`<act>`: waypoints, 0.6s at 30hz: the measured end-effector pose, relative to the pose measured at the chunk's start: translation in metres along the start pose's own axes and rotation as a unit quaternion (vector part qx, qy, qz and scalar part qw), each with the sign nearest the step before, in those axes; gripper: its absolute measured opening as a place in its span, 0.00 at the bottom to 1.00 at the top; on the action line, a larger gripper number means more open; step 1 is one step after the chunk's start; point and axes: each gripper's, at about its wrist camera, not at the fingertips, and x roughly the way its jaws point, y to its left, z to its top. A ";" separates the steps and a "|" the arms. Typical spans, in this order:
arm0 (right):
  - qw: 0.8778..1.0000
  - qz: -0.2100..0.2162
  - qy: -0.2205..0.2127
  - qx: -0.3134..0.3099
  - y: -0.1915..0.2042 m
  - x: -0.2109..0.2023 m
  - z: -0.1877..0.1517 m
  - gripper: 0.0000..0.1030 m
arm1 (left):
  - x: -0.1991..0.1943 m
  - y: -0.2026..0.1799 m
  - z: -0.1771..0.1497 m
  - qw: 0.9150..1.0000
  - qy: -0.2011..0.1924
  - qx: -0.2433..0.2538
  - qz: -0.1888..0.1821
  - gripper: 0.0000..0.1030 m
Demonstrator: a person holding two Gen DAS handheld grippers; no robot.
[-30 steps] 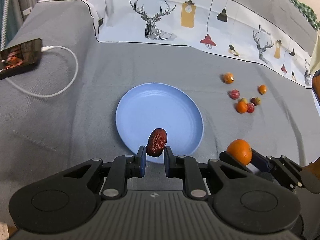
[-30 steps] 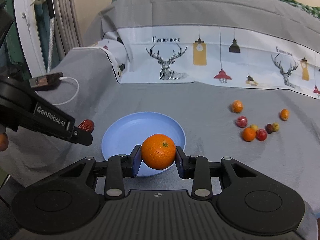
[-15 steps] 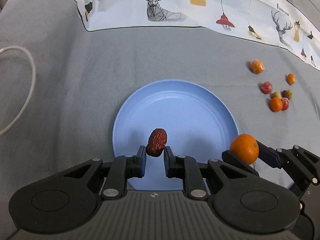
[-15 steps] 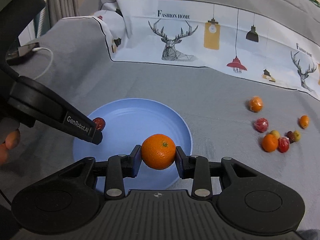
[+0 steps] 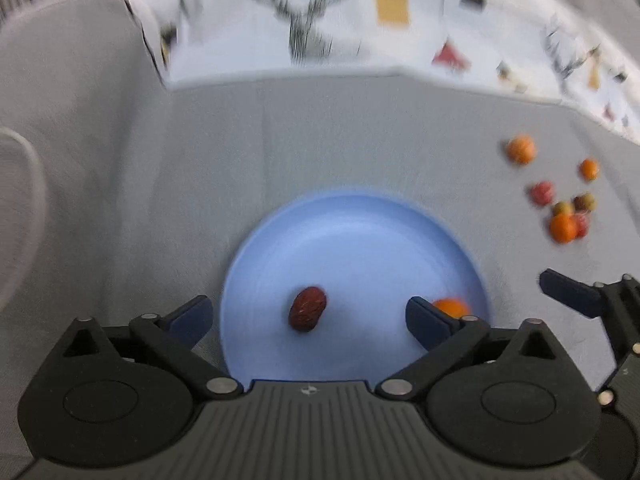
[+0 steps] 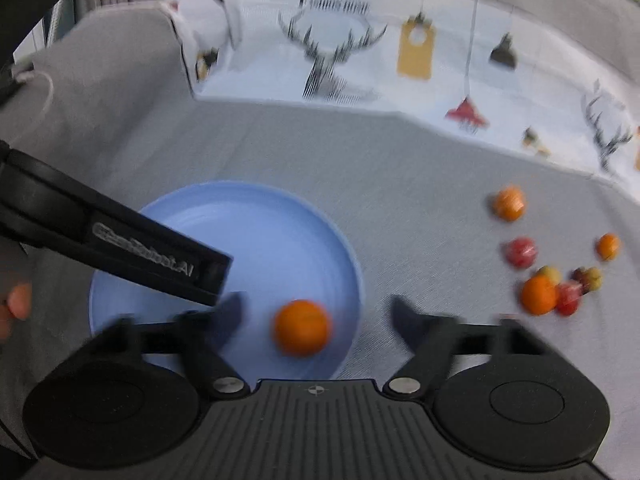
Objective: Organize fruits
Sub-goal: 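Carry the date and mandarin over the blue plate and release both, then lift both tools away from the plate toward the fruit cluster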
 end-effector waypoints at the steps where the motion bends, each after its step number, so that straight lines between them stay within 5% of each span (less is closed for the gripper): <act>1: 1.000 -0.001 -0.008 -0.004 -0.002 -0.011 0.000 0.89 | -0.009 0.000 -0.003 1.000 -0.002 0.007 0.000 0.99; 11: 0.999 0.041 -0.004 0.036 -0.006 -0.135 -0.051 0.95 | -0.118 0.003 -0.091 0.999 0.013 -0.025 0.024 1.00; 18: 0.997 0.021 -0.068 0.023 -0.001 -0.186 -0.057 0.97 | -0.166 -0.009 -0.123 0.999 -0.020 -0.023 0.021 1.00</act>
